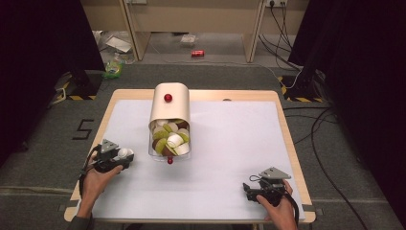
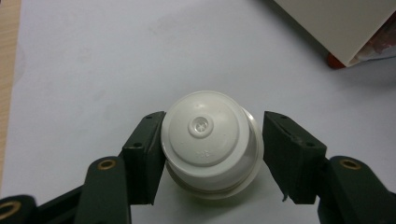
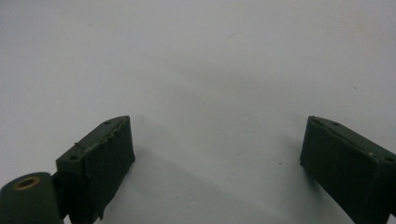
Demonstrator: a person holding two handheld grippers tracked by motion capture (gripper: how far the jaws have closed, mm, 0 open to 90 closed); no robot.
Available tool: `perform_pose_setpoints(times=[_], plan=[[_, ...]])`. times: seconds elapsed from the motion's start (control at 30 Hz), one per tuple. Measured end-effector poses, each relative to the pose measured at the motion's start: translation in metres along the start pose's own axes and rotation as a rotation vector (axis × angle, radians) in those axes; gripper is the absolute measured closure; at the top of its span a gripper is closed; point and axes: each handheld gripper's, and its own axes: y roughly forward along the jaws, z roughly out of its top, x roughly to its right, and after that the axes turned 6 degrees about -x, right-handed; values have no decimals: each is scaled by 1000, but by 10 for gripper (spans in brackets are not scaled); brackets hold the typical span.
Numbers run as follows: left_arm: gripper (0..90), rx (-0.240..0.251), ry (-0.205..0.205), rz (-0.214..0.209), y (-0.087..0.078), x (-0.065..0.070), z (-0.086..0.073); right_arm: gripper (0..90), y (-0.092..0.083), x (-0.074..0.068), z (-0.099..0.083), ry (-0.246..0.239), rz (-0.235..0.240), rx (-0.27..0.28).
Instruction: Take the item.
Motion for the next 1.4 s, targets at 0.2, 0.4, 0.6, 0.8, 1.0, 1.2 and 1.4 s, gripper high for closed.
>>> perform_pose_setpoints(times=[0.2,0.4,0.6,0.8,1.0,1.2,1.4], plan=[[408,-9,0,9,4,-1,-2,101,0,0,0,0,0,0],[408,-15,-2,13,7,-2,-4,101,0,0,0,-1,0,0],[401,-29,8,14,10,-1,-5,101,0,0,0,0,0,0],[309,-5,-7,11,5,-1,-2,101,0,0,0,-1,0,0],[263,27,-17,7,-3,-1,1,101,0,0,0,0,0,0],[222,47,-18,-25,-10,1,4,101,0,0,0,0,0,0],[184,67,-11,-57,-19,5,7,101,0,0,0,-1,0,0]])
